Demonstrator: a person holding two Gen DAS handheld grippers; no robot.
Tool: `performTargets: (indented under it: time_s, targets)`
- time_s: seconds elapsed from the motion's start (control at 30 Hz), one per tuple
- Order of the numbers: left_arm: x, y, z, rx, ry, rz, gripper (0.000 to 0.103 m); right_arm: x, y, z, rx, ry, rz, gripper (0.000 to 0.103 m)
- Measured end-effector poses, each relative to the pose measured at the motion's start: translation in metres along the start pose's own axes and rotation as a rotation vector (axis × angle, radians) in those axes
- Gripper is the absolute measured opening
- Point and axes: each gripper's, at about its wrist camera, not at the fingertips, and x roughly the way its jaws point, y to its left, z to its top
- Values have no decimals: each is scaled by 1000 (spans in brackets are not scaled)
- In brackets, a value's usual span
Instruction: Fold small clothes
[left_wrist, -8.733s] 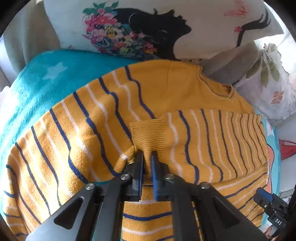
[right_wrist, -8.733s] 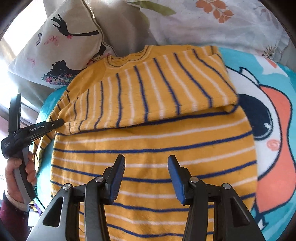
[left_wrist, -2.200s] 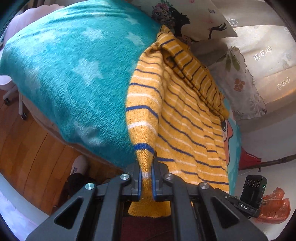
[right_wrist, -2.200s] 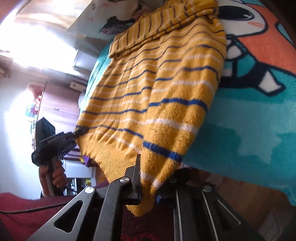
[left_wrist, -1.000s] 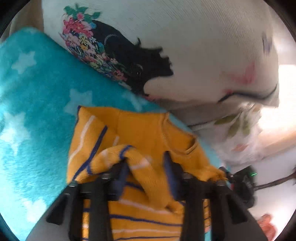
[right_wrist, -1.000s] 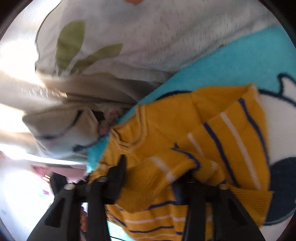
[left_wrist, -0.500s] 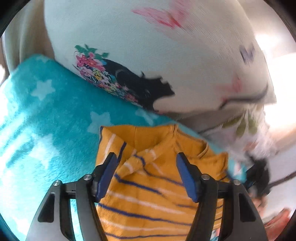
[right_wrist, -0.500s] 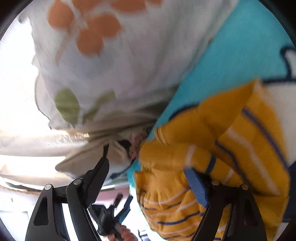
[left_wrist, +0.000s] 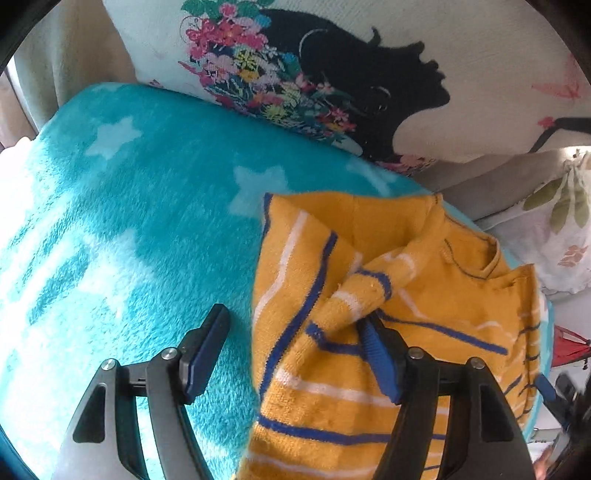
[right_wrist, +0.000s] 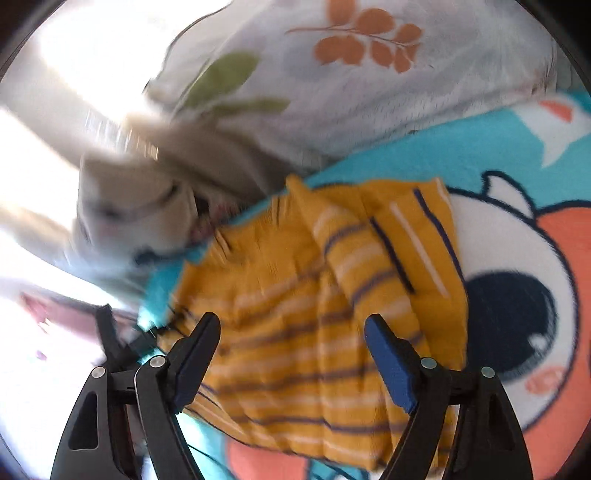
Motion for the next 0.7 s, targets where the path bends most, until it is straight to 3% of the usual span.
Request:
performTargets:
  time_s: [0.1, 0.17, 0.27, 0.37, 0.4, 0.43, 0.5, 0.57, 0.6, 0.7]
  targets:
    - [2, -2, -3, 7, -16, 34, 74, -2, 17, -22, -115, -50, -121, 81]
    - [0, -5, -5, 17, -27, 57, 74, 9, 27, -30, -169, -6, -99, 79]
    - [-13, -9, -10, 8, -48, 58, 74, 25, 4, -21, -99, 43, -78, 70]
    - [-38, -3, -22, -12, -79, 34, 74, 18, -57, -2, 83, 2, -36, 42]
    - [-48, 0, -28, -19, -90, 31, 74, 12, -79, 3, 159, -11, -13, 23]
    - [-58, 4, -35, -24, -100, 29, 74, 7, -95, 8, 209, -24, -1, 17]
    - [-77, 14, -48, -39, -113, 26, 74, -13, -118, 16, 266, -70, -57, 17]
    - [-97, 28, -64, -68, -121, 26, 74, -34, -123, 20, 259, -109, -133, 39]
    - [-104, 33, -72, -84, -124, 31, 74, -46, -119, 20, 236, -136, -129, 50]
    - [-122, 42, -100, -125, -130, 71, 74, -69, -94, 8, 122, -142, -93, 50]
